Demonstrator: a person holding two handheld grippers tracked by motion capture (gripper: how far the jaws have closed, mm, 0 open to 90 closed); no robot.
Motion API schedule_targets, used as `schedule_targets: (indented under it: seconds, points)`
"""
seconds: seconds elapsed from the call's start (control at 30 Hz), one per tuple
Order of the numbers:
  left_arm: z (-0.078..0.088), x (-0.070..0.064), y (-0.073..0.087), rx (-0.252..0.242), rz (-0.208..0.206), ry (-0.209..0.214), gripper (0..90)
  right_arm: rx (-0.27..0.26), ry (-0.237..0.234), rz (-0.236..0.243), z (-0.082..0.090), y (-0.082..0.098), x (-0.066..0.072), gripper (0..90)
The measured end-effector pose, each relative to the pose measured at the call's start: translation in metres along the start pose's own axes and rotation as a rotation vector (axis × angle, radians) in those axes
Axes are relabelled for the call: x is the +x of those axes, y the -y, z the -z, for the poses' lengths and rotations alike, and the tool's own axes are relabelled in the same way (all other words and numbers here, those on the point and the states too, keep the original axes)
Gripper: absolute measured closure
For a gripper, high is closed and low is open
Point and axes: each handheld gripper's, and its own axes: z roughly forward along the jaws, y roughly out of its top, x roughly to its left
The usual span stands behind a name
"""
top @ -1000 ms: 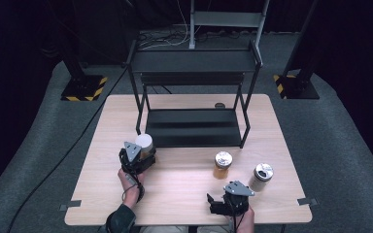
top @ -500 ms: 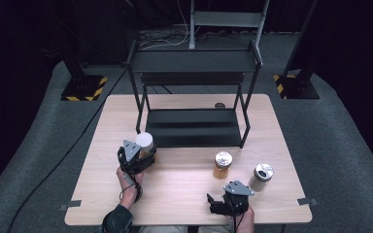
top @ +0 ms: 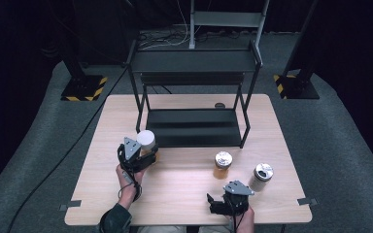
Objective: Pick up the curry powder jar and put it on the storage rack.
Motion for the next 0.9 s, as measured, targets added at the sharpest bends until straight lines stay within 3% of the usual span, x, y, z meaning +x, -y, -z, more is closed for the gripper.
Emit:
schedule_targets:
  seconds: [0.9]
  points:
    - [0.0,0.013,-0.025,-0.026,-0.009,0.054,34.7,0.006,-0.003,0.001,0.0,-0.001,-0.001,1.6]
